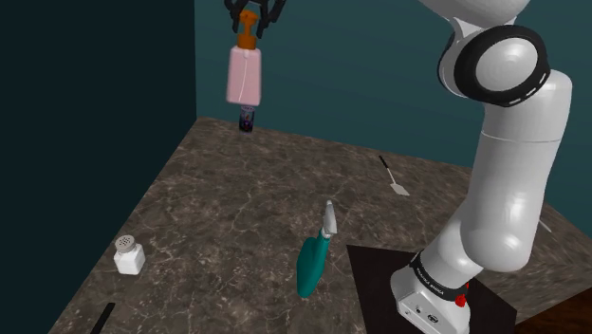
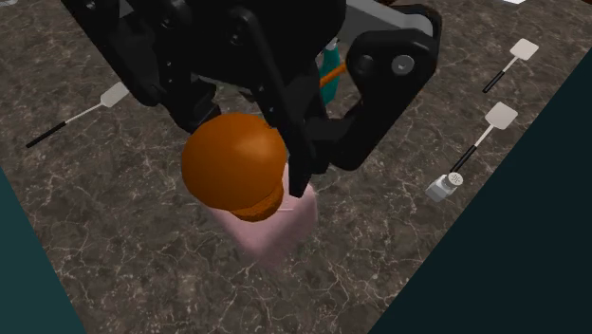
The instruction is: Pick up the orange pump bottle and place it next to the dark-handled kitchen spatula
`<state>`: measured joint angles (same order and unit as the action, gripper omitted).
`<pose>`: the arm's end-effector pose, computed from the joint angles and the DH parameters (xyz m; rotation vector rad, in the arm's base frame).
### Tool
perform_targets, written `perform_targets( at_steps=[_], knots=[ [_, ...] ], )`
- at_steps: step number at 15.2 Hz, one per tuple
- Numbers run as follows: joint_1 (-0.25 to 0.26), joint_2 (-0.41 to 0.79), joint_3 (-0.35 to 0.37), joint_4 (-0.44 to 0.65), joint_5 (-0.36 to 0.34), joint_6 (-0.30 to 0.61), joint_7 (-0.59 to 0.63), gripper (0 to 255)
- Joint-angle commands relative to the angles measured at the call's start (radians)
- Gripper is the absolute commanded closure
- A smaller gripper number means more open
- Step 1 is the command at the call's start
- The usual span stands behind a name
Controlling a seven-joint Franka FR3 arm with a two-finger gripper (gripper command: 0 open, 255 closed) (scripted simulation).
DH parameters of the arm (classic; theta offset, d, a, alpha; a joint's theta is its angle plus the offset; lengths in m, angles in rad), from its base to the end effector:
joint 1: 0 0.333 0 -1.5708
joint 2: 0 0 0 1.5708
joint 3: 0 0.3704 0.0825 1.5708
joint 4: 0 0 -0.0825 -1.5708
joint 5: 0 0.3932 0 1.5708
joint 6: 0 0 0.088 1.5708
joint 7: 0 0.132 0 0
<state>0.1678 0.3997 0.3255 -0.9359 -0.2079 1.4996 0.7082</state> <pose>0.6442 0.2418 0.7075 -3.0635 0.4381 -0.3017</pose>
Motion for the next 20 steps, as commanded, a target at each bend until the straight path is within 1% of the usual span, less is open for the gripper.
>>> perform_targets(
  at_steps=[1, 2, 3, 5, 7, 10, 15, 20],
  knots=[
    [0.017, 0.036, -0.002, 0.087, -0.013, -0.052, -0.003, 255],
    [0.020, 0.043, -0.002, 0.104, -0.015, -0.061, -0.004, 255],
    [-0.017, -0.025, -0.001, -0.002, 0.010, -0.021, -0.017, 255],
    [-0.078, -0.132, -0.003, -0.161, 0.053, 0.036, -0.050, 255],
    [-0.126, -0.222, -0.013, -0.283, 0.092, 0.076, -0.090, 255],
    [-0.180, -0.336, -0.041, -0.429, 0.142, 0.116, -0.157, 255],
    [-0.243, -0.492, -0.103, -0.612, 0.204, 0.153, -0.276, 255],
    [-0.287, -0.615, -0.177, -0.745, 0.238, 0.165, -0.395, 255]
  ],
)
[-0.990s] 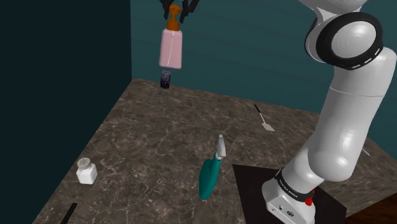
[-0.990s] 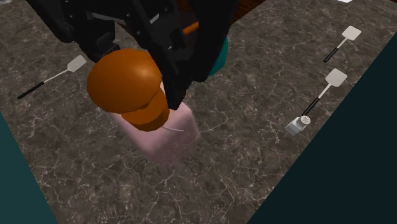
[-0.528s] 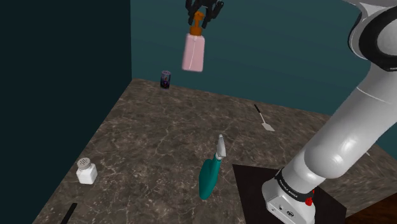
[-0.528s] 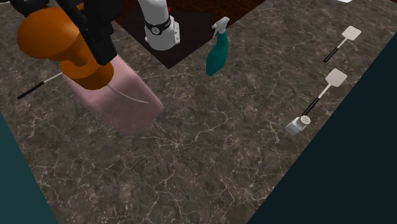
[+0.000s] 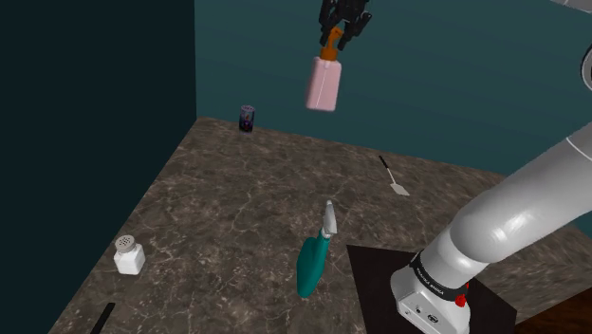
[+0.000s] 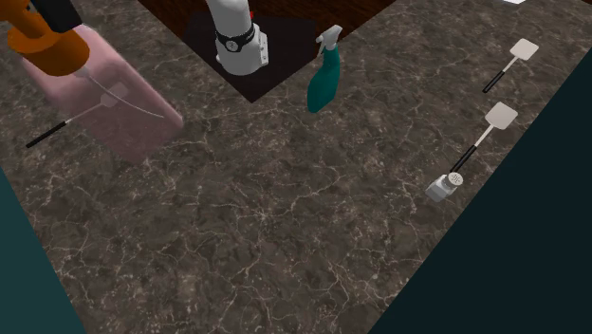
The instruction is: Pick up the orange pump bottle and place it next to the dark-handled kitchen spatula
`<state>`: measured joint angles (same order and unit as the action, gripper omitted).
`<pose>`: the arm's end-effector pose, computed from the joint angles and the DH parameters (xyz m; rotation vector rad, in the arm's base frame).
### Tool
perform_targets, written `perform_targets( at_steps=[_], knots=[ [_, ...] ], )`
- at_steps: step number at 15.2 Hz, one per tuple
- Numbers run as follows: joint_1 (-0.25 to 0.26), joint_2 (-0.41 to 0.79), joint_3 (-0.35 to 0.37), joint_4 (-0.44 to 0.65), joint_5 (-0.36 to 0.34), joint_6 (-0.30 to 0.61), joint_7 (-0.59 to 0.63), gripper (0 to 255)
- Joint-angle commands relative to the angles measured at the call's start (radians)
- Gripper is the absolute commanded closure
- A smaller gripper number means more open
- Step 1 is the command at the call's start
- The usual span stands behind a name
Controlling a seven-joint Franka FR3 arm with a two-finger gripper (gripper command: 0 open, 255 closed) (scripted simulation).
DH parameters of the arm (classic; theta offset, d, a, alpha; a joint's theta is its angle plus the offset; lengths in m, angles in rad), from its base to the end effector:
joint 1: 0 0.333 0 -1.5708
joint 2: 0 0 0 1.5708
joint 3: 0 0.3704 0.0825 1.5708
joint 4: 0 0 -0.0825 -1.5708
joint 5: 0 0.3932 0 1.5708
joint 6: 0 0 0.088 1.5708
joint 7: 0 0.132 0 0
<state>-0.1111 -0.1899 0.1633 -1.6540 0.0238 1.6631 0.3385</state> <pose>0.5052 0.0399 0.7227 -3.0642 0.4412 -0.3014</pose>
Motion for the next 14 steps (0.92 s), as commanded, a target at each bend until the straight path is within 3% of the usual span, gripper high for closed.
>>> perform_targets(
  at_steps=[1, 14],
  knots=[
    [-0.016, -0.047, -0.031, -0.049, 0.011, 0.002, -0.049, 255],
    [-0.110, -0.229, -0.248, -0.216, 0.004, -0.024, -0.355, 255]
  ],
)
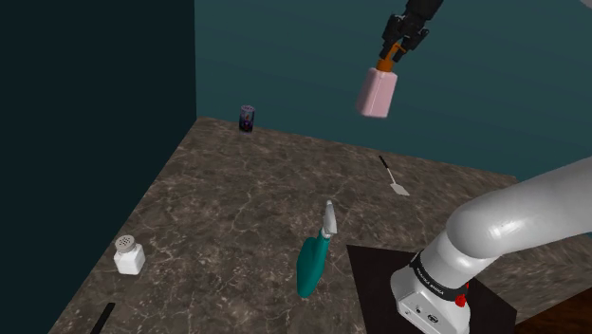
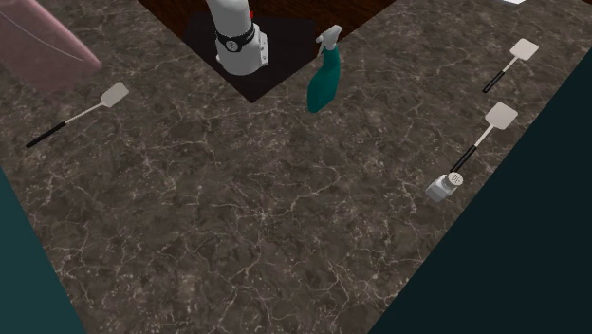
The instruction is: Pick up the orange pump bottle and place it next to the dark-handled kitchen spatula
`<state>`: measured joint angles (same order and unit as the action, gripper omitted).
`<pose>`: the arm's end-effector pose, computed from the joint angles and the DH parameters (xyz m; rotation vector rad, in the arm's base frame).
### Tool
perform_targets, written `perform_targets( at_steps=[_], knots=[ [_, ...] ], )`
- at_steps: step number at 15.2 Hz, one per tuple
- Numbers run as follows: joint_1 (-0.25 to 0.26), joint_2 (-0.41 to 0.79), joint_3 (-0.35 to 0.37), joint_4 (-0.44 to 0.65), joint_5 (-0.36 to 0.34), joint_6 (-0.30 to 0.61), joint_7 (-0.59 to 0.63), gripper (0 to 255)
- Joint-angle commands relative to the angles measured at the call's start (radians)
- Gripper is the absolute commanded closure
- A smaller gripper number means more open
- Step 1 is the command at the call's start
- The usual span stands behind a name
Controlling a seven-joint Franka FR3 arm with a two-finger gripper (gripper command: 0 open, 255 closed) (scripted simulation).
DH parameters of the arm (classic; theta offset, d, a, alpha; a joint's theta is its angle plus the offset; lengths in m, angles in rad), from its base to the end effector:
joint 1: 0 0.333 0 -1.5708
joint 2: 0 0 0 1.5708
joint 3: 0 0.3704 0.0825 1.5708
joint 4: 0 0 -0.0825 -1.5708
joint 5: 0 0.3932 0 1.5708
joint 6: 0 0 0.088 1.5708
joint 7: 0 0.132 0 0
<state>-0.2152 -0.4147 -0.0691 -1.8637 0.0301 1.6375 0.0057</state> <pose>0.4000 -0.1217 0.7214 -3.0636 0.4410 -0.3008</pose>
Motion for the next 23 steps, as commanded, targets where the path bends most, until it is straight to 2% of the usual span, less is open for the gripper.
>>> perform_targets(
  at_steps=[1, 2, 23],
  knots=[
    [-0.013, -0.012, -0.033, -0.011, -0.006, -0.002, -0.046, 255],
    [-0.021, -0.018, -0.055, -0.015, -0.010, -0.006, -0.074, 255],
    [-0.028, -0.084, -0.058, -0.358, -0.017, 0.270, -0.085, 255]
  ],
)
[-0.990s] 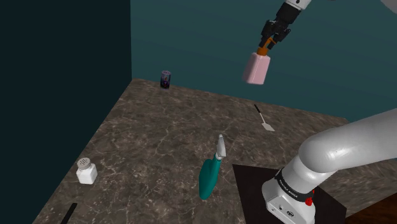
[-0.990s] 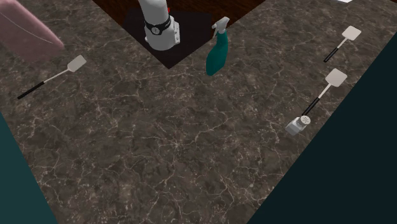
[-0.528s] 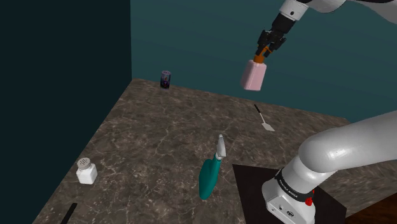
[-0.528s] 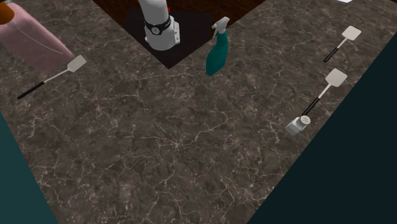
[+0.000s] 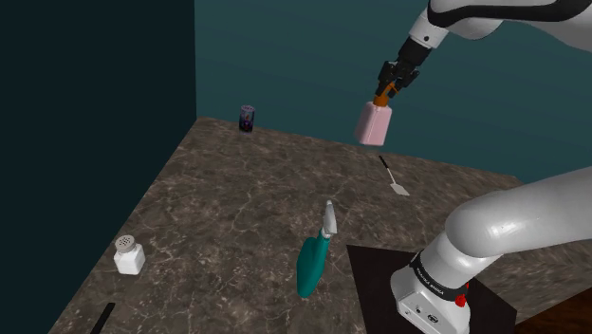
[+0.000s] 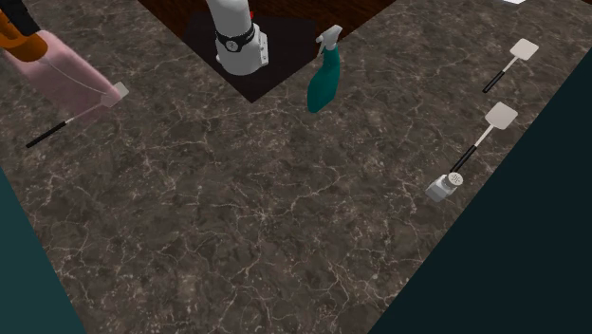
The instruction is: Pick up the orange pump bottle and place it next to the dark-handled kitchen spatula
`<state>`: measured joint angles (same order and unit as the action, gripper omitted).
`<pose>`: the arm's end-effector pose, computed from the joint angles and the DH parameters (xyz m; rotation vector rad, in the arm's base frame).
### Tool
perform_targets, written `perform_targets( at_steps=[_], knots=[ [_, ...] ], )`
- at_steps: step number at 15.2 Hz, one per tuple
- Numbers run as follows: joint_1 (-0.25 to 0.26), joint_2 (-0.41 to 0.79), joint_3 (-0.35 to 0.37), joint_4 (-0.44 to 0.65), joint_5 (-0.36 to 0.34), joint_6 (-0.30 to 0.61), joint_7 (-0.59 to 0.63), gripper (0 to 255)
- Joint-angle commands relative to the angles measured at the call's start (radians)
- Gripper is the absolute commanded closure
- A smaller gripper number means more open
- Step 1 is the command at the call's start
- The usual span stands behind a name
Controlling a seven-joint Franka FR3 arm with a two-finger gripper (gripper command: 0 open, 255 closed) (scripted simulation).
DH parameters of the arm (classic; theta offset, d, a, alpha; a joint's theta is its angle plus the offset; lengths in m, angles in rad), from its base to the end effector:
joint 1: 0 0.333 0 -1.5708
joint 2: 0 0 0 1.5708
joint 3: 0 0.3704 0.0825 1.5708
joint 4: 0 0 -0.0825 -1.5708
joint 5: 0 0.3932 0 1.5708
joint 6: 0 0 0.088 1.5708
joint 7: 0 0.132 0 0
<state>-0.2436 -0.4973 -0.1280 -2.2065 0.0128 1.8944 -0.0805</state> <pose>0.3773 -0.1571 0.6100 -3.0638 0.4384 -0.2999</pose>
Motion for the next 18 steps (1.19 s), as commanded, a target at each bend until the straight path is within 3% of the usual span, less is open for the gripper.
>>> perform_targets(
  at_steps=[1, 18],
  knots=[
    [0.000, -0.003, 0.001, -0.029, 0.000, 0.027, 0.001, 255],
    [-0.001, 0.019, -0.009, -0.241, 0.002, 0.260, -0.014, 255]
  ],
)
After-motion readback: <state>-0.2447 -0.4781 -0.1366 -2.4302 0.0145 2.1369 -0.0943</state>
